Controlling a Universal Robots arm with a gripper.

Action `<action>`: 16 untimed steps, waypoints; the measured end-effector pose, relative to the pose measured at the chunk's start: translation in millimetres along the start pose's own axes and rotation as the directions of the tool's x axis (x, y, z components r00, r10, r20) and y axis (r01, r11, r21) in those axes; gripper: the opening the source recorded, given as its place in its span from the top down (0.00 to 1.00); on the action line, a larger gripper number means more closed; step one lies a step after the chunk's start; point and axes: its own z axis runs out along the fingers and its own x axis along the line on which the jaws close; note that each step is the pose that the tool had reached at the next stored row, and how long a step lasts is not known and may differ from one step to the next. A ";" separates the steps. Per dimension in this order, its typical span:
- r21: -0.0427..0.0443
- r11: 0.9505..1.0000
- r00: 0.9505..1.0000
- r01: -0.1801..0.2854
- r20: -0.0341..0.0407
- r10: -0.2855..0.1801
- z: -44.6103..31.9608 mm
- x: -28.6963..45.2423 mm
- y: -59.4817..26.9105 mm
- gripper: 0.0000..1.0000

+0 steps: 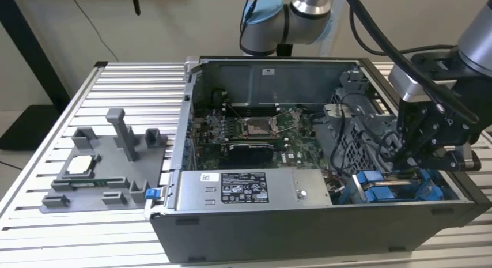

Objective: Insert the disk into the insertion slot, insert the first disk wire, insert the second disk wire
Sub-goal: 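Insert the second disk wire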

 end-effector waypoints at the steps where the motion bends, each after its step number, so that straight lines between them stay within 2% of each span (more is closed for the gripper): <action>1: 0.000 1.000 1.000 0.000 0.000 0.000 0.3 0.0 -0.4 1.00; 16: 0.000 1.000 1.000 0.000 0.002 0.000 8.3 0.6 -5.3 1.00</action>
